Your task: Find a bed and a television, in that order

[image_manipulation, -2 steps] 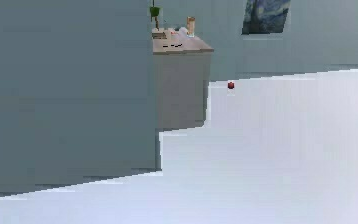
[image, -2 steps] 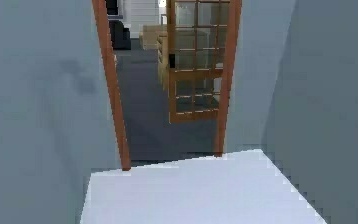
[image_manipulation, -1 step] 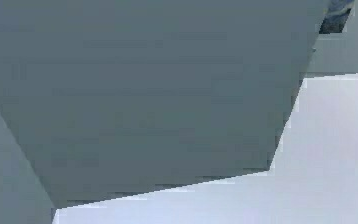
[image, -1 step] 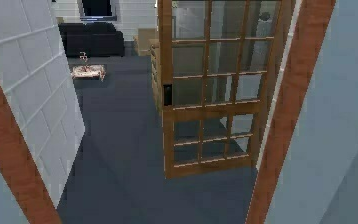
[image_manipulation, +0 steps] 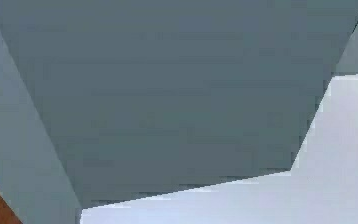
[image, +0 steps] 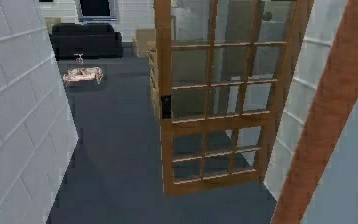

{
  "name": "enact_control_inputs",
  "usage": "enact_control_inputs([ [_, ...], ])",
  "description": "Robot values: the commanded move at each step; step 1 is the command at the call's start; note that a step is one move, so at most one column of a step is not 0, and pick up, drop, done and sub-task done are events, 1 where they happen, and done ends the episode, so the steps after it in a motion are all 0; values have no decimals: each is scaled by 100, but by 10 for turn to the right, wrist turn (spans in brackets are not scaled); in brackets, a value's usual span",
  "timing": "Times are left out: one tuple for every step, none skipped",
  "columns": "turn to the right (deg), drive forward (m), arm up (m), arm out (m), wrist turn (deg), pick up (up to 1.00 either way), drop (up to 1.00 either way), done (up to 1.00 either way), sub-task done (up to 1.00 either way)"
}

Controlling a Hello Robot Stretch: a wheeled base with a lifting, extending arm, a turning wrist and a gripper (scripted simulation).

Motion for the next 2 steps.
enact_control_inputs([
  [-90, 0, 0, 0, 0, 0, 0, 0, 0],
  [-30, 0, 0, 0, 0, 0, 0, 0, 0],
])
